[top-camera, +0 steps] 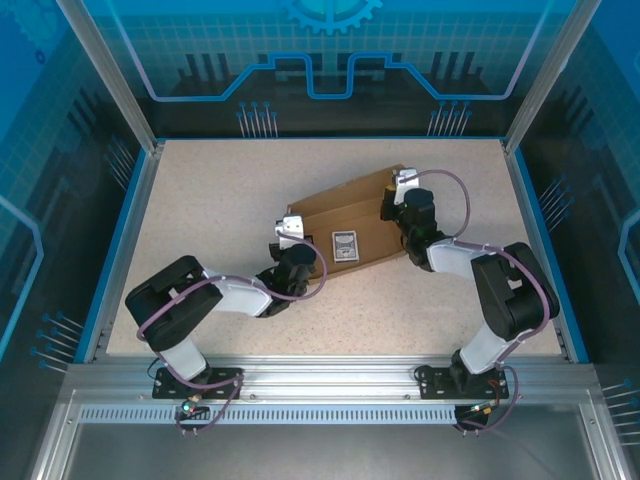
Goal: Fold the paper box
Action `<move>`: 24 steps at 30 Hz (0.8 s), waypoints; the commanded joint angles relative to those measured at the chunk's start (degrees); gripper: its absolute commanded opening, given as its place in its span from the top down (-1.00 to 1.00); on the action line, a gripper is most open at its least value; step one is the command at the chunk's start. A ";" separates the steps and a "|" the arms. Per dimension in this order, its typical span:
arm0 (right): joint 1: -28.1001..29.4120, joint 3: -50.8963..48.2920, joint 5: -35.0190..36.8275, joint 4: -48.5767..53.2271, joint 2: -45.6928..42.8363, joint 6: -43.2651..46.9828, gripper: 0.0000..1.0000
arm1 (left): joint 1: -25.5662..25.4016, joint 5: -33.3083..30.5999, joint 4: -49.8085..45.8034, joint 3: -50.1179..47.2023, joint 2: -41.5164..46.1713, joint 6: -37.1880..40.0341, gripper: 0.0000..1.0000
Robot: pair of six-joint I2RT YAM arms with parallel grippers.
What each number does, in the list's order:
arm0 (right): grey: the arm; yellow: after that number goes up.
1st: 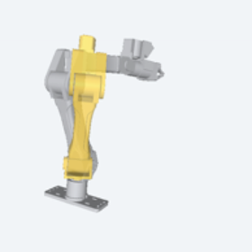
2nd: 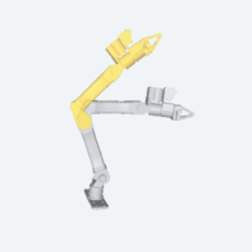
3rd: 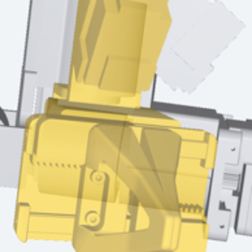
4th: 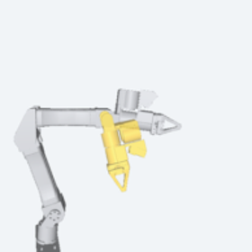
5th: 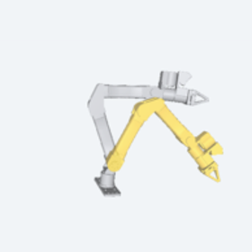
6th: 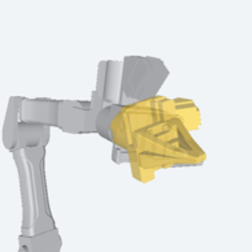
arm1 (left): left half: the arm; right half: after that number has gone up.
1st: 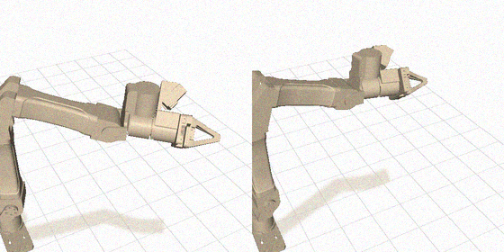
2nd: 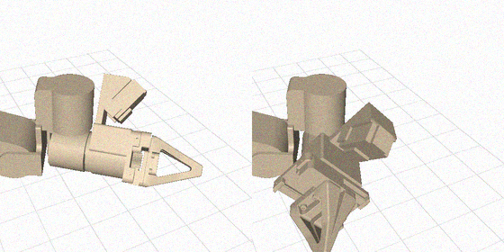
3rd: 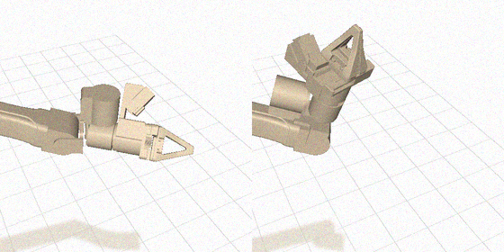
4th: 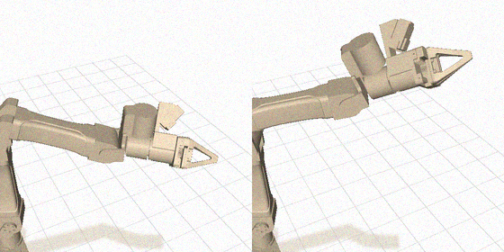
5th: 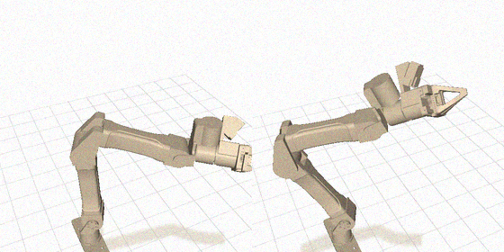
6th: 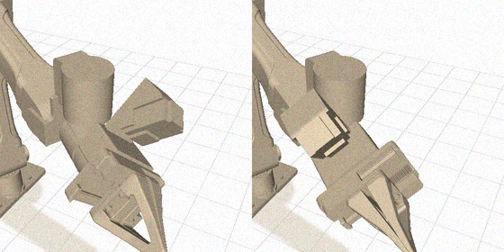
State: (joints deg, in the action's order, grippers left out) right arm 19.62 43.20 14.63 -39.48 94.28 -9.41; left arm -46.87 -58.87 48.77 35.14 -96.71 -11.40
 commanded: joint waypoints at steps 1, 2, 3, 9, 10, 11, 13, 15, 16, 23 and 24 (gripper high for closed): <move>1.86 -3.15 -3.98 2.69 -0.23 0.27 0.92 | -1.64 5.61 -2.33 -2.83 -1.32 1.49 0.92; 1.91 -3.61 -3.95 2.37 -0.24 0.20 0.92 | -1.64 5.65 -2.07 -3.05 -1.29 1.62 0.90; 1.92 -4.05 -3.80 1.97 -0.24 0.20 0.91 | -1.64 5.62 -1.76 -3.29 -1.29 1.88 0.89; 1.92 -7.48 -2.99 -0.86 -1.54 -0.40 0.91 | -1.64 6.05 0.21 -4.59 -1.20 2.24 0.77; 2.00 -7.77 -2.86 -0.94 -1.76 -0.37 0.91 | -1.73 6.05 0.20 -4.70 -1.11 2.22 0.75; 2.03 -8.17 -2.77 -1.10 -1.97 -0.58 0.91 | -1.73 6.14 0.33 -4.72 -0.95 2.25 0.72; 2.26 -8.92 -2.45 -1.25 -2.32 -1.71 0.91 | -1.75 6.05 0.35 -4.81 -0.60 2.26 0.69; 2.95 -9.94 -1.86 -1.92 -2.52 -2.52 0.91 | -1.73 6.05 0.19 -4.86 -0.25 2.34 0.67; 3.50 -10.33 -1.25 -2.17 -2.54 -2.63 0.91 | -1.73 6.07 0.17 -4.81 -0.07 2.35 0.66; 4.73 -11.46 1.29 -2.53 -2.45 -2.65 0.92 | -1.74 6.18 -1.05 -4.90 2.12 2.22 0.50; 4.70 -11.55 1.38 -2.61 -2.40 -2.63 0.92 | -1.74 6.14 -1.26 -4.98 2.46 2.04 0.47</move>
State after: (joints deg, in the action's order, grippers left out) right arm 22.57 34.04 17.04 -48.56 91.07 -10.79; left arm -47.86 -55.16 48.75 30.89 -96.25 -9.93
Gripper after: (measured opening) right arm 0.050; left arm 0.255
